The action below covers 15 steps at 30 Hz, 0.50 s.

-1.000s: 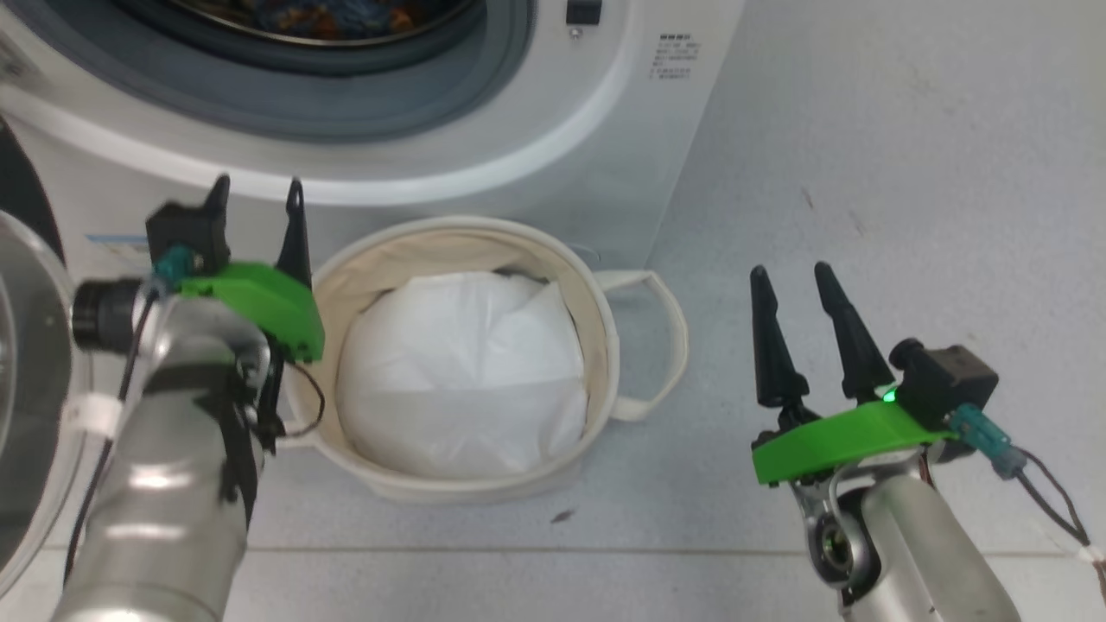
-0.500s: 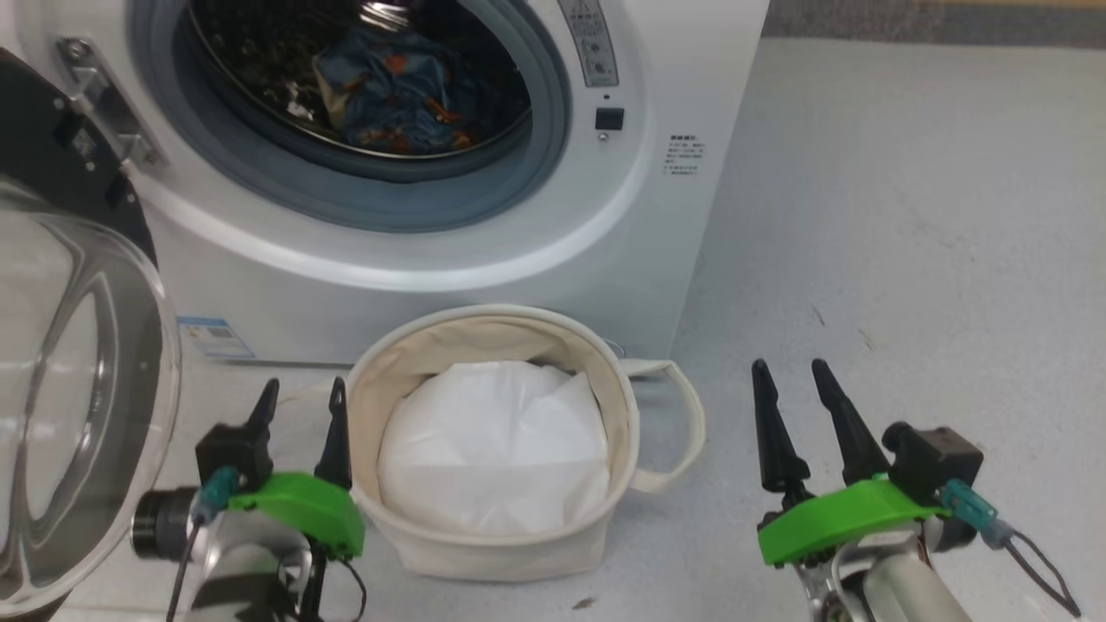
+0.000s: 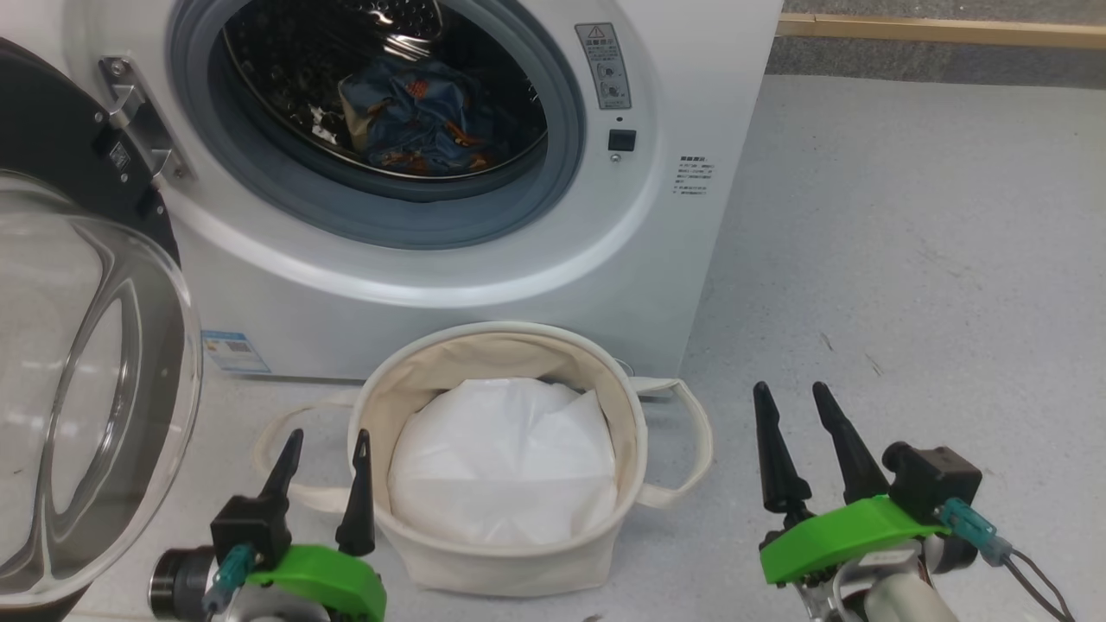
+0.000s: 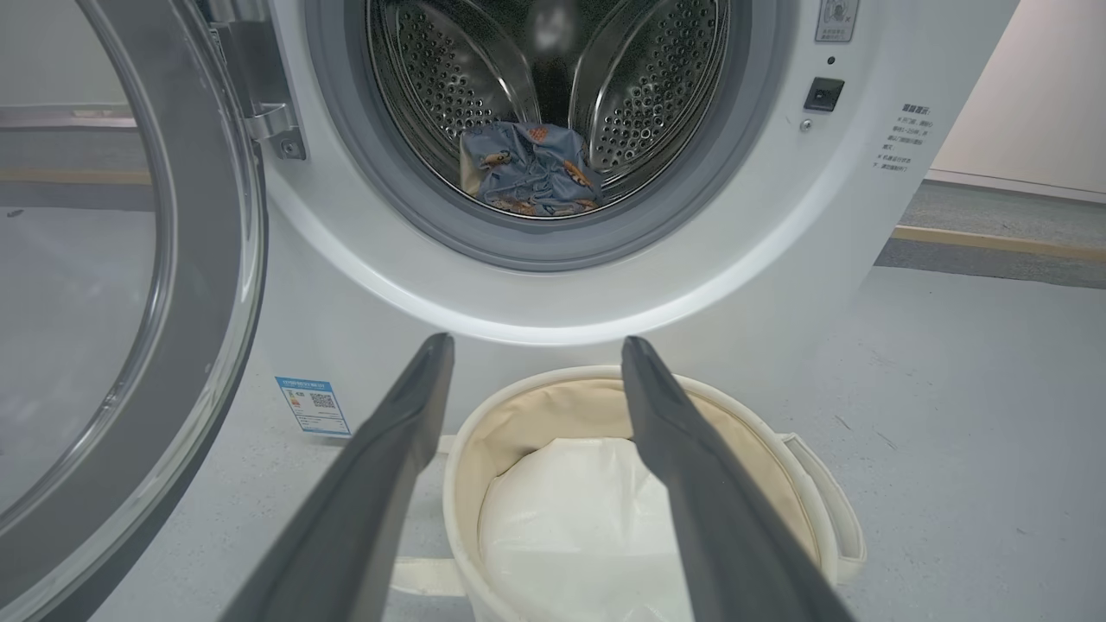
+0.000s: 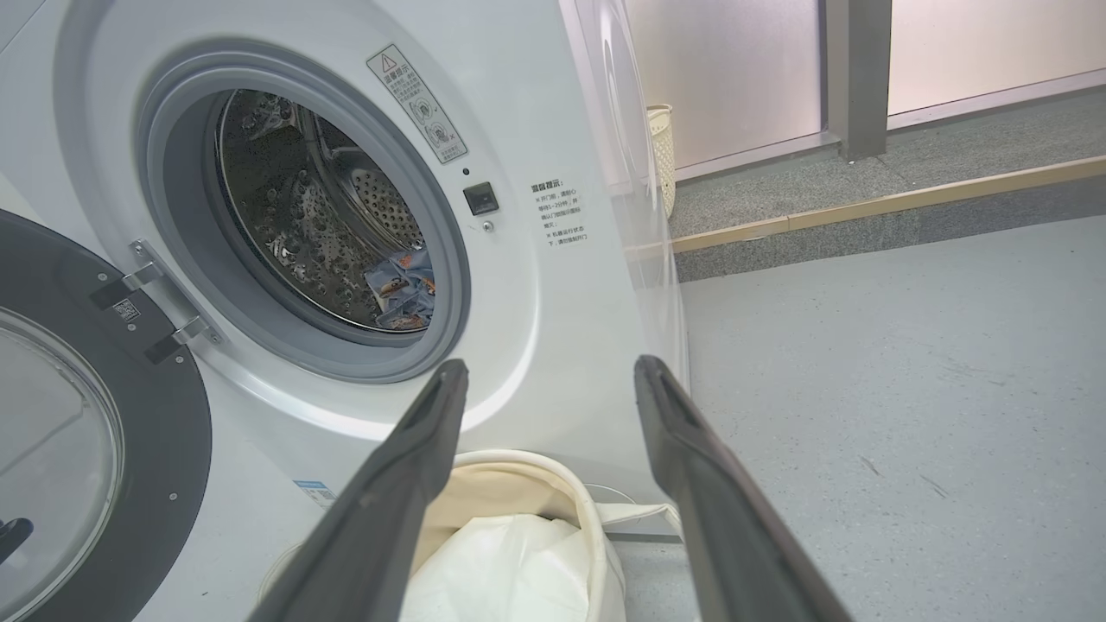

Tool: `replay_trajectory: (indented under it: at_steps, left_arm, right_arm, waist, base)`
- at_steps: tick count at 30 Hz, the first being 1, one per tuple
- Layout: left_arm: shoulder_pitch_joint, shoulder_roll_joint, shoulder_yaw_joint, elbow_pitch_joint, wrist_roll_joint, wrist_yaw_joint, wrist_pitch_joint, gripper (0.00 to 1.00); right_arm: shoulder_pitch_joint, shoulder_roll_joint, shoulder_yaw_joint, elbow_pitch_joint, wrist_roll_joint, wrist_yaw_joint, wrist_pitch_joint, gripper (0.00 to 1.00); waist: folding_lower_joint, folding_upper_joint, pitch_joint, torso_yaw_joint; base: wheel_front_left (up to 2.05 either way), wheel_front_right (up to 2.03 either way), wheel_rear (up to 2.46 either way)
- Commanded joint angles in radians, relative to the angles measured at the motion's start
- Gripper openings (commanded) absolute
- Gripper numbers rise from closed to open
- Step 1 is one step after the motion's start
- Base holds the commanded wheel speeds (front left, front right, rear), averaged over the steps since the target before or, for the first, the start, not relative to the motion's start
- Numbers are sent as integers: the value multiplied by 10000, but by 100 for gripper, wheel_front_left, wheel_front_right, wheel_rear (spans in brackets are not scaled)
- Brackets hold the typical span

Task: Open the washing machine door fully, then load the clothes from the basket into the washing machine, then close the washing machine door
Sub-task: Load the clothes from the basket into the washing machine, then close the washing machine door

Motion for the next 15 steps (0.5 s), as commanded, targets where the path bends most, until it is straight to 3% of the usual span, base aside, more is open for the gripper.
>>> replay_trajectory:
  at_steps: [1,15]
  left_arm:
    - [-107,60,366,-455,149,-1,-120,100]
    - [-61,-51,607,-723,395,307,-120,100]
  right_arm:
    - [-155,53,195,-319,-15,2,-122,100]
    - [-174,53,304,-300,-64,2,-122,100]
  waist:
    - [1,-1,7,-7]
    - [1,-1,-7,-50]
  base:
    - [0,0,0]
    - [0,0,0]
